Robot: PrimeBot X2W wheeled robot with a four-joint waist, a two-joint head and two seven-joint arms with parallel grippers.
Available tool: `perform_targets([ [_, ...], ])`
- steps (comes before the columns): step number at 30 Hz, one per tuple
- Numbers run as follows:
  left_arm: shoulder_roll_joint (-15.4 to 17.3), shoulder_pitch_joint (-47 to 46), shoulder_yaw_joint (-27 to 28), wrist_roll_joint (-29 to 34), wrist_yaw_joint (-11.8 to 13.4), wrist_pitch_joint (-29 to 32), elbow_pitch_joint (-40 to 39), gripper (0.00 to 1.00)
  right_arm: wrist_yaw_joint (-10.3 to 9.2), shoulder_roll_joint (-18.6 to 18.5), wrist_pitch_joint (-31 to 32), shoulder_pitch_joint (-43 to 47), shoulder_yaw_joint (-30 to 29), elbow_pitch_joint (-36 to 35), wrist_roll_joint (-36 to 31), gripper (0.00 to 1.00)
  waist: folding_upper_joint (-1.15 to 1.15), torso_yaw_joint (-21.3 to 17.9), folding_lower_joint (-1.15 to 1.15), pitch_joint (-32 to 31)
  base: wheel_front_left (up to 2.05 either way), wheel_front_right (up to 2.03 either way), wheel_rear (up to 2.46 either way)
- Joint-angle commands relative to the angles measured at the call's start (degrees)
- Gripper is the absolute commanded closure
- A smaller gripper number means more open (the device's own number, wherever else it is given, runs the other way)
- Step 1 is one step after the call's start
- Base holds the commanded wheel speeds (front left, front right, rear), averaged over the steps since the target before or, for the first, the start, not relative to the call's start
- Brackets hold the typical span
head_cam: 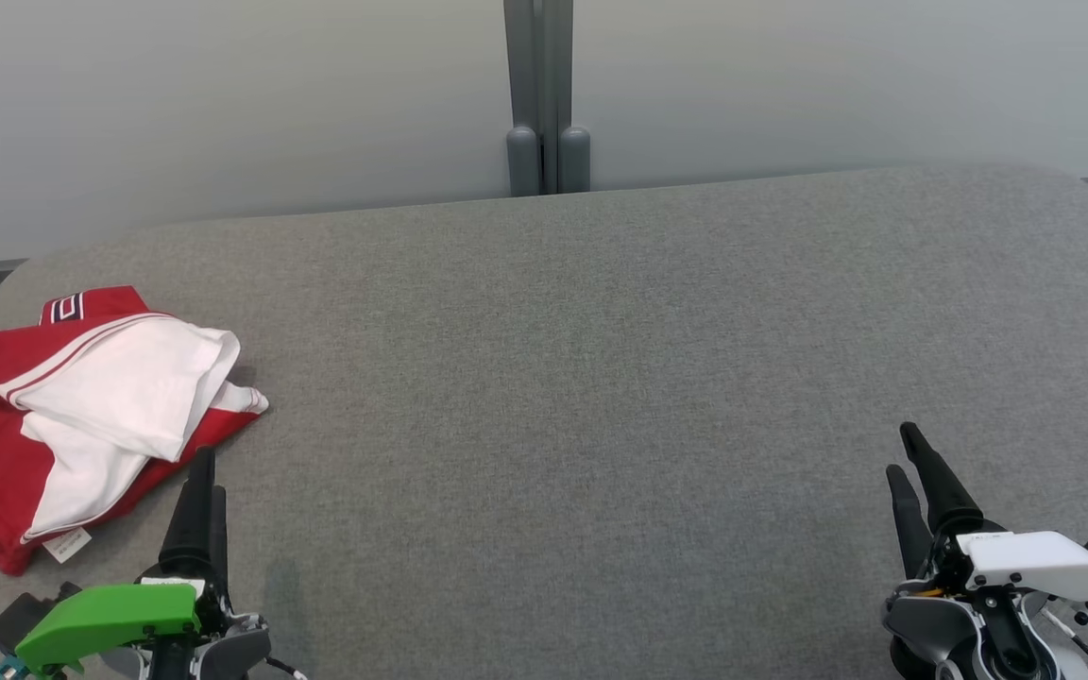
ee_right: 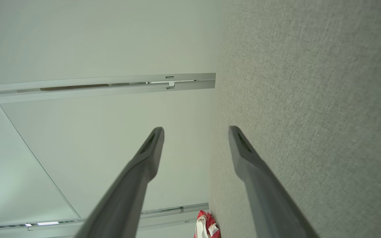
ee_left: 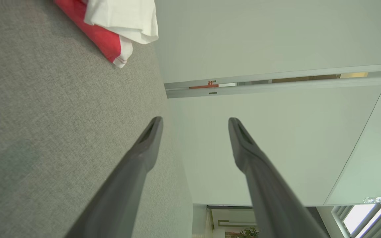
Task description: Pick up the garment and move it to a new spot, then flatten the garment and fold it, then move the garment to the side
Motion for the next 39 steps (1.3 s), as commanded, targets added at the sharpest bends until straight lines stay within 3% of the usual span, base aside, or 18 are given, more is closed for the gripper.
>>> perform_targets([
  [1, 0.3, -0.3, -0.2, 2.3, -0.1, -0.6, -1.4, 0.0, 0.11, -0.2, -0.7, -1.0, 0.3, -0.8, -1.1, 0.0, 0.0, 0.0, 0.0, 0.0, 0.0, 0.0, 0.0],
  [9, 0.3, 0.1, -1.4, 11.5, 0.0, -2.7, -3.2, 0.0, 0.12, -0.2, -2.6, -1.2, 2.0, -1.4, -10.6, 0.0, 0.0, -0.1, 0.0, -0.1, 0.0, 0.0, 0.0],
  [20, 0.4, 1.3, -3.3, 26.8, 2.4, -5.2, -7.0, 0.0, 0.13, -0.1, -5.0, -1.3, 4.0, -2.8, -25.8, 0.0, 0.0, -0.4, 0.0, -0.4, 0.0, 0.0, 0.0],
  [39, 0.5, 2.6, -7.0, 46.2, 4.4, -8.9, -9.3, 0.0, 0.15, -0.3, -8.5, -0.8, 8.6, -5.5, -48.3, 0.0, 0.0, -0.5, 0.0, -0.6, 0.0, 0.0, 0.0],
])
